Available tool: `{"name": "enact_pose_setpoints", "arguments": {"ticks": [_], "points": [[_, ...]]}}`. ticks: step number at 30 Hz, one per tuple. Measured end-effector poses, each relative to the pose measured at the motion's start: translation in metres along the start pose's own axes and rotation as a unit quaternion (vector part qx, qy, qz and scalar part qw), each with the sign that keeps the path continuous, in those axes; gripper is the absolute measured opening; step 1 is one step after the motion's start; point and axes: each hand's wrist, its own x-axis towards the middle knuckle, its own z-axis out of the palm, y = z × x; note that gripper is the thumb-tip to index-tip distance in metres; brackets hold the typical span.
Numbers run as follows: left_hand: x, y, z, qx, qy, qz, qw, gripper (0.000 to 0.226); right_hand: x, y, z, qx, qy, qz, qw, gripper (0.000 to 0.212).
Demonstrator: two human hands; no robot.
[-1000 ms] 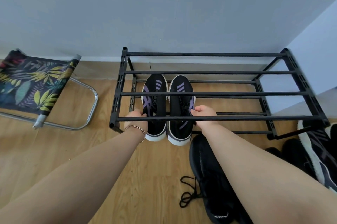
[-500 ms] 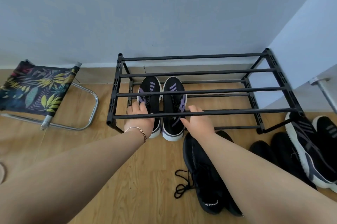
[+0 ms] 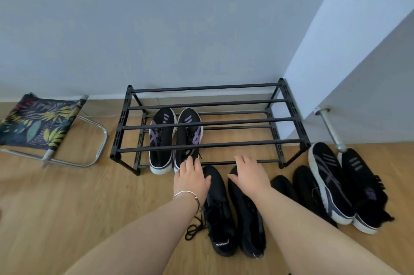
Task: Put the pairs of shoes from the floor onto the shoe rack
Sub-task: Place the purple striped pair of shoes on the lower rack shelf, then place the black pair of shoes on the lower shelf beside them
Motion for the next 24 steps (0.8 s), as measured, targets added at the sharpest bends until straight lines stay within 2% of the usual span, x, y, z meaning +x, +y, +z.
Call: {"name": "enact_pose_setpoints", "arguments": {"ticks": [4,7,10,15,17,20,24], "points": [[-0.023,0.015,0.023,0.014,0.013,0.021,1.0,0.069,-0.023,0.015,0.017,0.035,0.008,0.048,0.998,0.059],[-0.039,0.013,0.049,-0.016,-0.022,-0.056,0.998,0.063,-0.044,0.021,0.035,0.085,-0.009,0.133,0.987,0.06],[-0.043,0.004,0.071,-0.027,-0.057,-0.097,0.993,0.057,-0.06,0.027,0.053,0.136,-0.034,0.211,0.967,0.062],[-0.036,0.001,0.097,-0.161,-0.143,-0.192,0.958,0.06,-0.078,0.046,0.076,0.234,-0.068,0.299,0.923,0.067],[-0.035,0.006,0.106,-0.201,-0.182,-0.22,0.937,0.066,-0.082,0.052,0.084,0.279,-0.085,0.31,0.905,0.071],[-0.039,0.019,0.116,-0.26,-0.238,-0.25,0.902,0.077,-0.086,0.058,0.092,0.315,-0.105,0.299,0.895,0.063],[-0.043,0.029,0.126,-0.286,-0.235,-0.268,0.89,0.08,-0.092,0.056,0.093,0.34,-0.104,0.288,0.889,0.056]]}}
